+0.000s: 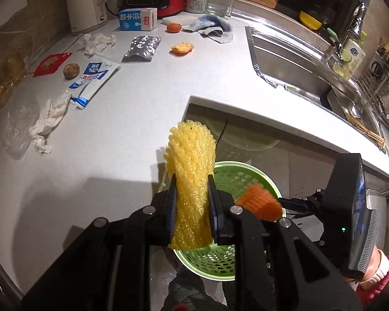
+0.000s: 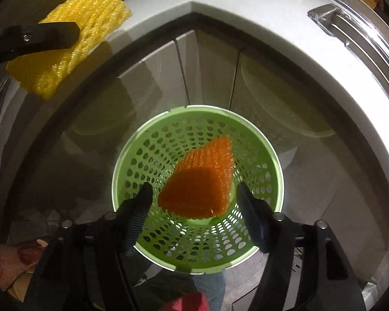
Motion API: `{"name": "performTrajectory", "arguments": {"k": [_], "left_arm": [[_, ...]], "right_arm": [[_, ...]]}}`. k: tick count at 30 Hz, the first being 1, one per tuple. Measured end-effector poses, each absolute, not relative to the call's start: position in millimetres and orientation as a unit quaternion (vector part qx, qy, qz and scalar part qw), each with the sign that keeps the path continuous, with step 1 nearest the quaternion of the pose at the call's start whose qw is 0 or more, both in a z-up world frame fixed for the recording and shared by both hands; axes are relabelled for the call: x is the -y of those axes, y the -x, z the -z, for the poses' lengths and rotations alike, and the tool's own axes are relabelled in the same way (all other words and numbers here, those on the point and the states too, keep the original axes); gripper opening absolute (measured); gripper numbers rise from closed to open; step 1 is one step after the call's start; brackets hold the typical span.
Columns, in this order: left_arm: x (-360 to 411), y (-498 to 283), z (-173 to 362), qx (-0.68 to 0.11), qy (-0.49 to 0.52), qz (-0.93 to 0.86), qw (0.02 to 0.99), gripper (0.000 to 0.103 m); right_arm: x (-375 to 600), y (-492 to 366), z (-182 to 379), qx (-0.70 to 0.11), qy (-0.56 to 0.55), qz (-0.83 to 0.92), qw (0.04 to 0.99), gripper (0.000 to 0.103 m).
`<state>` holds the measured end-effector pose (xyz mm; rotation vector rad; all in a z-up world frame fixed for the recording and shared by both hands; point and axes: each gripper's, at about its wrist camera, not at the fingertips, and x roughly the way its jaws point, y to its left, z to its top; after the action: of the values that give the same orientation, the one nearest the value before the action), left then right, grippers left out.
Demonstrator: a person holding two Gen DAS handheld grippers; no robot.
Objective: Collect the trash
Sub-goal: 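Drop the yellow net from the left tool and orange net from the right into the green basket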
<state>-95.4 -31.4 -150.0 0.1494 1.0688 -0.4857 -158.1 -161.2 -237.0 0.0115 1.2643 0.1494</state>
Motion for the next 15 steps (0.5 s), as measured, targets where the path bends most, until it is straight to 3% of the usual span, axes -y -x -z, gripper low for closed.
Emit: {"name": "performTrajectory", "arguments": {"k": [6,11,12,14,15], "left_arm": [[48.5,120.5,177.7,-0.535,-0.061,0.211,0.815,0.020],[69.6,144.6,209.9,-0.562,-0.048,0.206,0.800,0.023],[74.4,149.3,217.6,-0.568,-0.052,0.201,0.796,0.026],[81.0,157.5,230.2,-0.579,-0.052,0.190,0.791,0.059],[82.8,161.1,234.7,-0.581,-0.052,0.178,0.793,0.064]], "right_arm": [[194.4,180.3,216.0,-0.580,-0.018,-0.069,0.811,0.091],[227.1,203.2,188.9,-0.558,-0.028,-0.063,0.827,0.093],[232.8,207.1,184.2,-0.553,-0.030,-0.063,0.831,0.093],[242.9,212.0,178.1,-0.545,-0.034,-0.065,0.835,0.093],[247.9,213.7,176.7,-0.541,-0.034,-0.067,0.838,0.093]]}}
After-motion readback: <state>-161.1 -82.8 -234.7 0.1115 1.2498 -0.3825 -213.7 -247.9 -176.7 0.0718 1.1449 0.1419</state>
